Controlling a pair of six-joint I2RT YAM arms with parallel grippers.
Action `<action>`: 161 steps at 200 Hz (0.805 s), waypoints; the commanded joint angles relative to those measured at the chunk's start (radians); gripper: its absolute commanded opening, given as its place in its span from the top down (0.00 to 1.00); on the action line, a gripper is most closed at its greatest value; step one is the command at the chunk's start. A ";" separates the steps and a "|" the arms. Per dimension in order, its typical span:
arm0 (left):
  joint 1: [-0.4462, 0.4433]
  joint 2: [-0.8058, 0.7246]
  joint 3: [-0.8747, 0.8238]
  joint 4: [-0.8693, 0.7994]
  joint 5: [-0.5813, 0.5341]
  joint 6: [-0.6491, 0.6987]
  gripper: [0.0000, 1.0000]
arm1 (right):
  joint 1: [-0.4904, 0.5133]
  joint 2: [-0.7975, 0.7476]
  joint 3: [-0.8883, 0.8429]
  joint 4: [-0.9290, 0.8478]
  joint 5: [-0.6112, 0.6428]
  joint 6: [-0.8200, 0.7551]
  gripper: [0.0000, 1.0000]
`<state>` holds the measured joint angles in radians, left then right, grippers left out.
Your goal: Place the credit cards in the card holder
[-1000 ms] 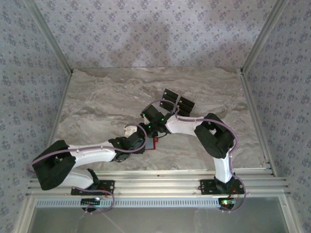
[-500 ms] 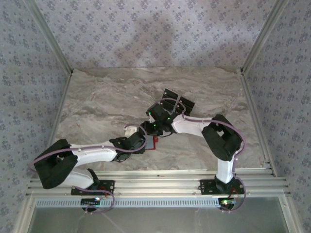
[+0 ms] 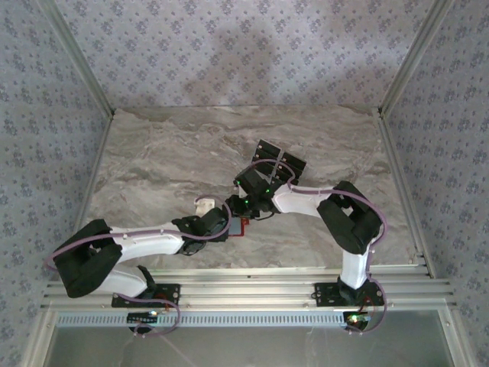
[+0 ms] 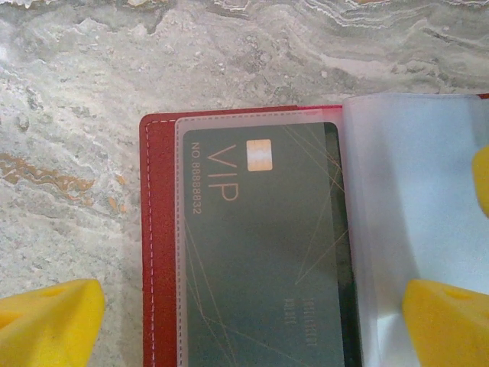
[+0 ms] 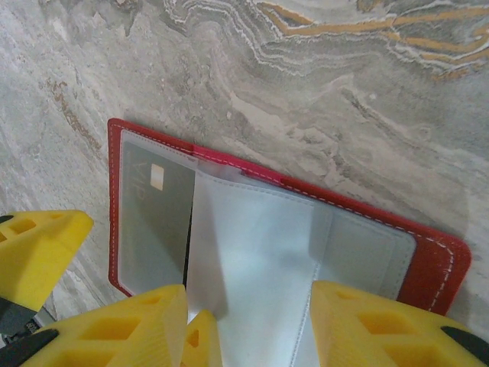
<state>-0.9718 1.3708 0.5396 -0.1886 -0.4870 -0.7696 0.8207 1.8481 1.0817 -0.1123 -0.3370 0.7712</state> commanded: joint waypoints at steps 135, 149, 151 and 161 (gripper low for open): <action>-0.005 -0.021 -0.009 -0.013 -0.018 -0.010 0.00 | 0.023 0.063 0.007 0.008 -0.019 0.029 0.52; -0.005 -0.045 -0.007 -0.021 -0.024 -0.009 0.00 | 0.024 0.067 0.016 0.010 -0.020 0.031 0.52; -0.005 -0.050 -0.007 -0.023 -0.026 -0.008 0.00 | 0.026 0.068 0.017 0.008 -0.022 0.031 0.51; -0.005 -0.078 -0.005 -0.037 -0.037 -0.005 0.00 | 0.026 0.069 0.022 0.007 -0.023 0.031 0.51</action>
<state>-0.9718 1.3579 0.5335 -0.1864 -0.4877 -0.7719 0.8318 1.8801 1.0832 -0.0761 -0.3447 0.7826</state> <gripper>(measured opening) 0.997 0.485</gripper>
